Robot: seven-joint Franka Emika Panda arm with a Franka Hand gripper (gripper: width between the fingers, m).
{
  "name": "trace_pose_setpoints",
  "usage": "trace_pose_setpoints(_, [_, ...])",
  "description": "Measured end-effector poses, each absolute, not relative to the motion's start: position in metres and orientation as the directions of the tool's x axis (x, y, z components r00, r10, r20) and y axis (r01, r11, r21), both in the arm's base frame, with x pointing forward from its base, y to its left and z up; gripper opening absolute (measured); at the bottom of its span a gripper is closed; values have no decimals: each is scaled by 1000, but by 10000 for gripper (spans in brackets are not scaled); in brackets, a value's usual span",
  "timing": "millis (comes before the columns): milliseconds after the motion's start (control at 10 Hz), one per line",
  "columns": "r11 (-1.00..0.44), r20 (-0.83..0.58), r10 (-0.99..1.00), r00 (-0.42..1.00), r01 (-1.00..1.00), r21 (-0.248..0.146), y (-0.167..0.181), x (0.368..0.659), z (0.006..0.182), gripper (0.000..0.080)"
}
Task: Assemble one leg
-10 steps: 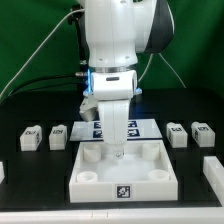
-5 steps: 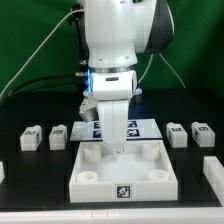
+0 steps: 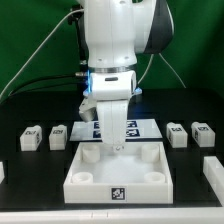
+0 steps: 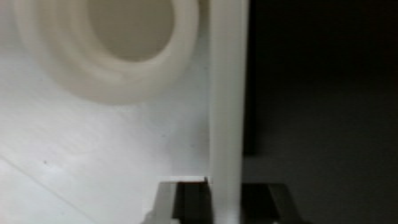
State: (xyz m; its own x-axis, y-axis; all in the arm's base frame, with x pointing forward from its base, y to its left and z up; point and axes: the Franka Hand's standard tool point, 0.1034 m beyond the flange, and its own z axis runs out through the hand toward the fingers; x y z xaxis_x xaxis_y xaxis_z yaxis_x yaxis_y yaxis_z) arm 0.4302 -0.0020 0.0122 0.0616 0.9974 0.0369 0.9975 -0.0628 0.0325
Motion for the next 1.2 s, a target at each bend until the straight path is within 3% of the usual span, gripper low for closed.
trace_pose_setpoints(500, [-66,37,997,65,997,33,-1,431,12,58])
trace_pose_setpoints(1000, [-71,81,995,64,994,82,61,480,13,58])
trace_pose_setpoints(1200, [-62,73,996,58,996,59,60,488,13,58])
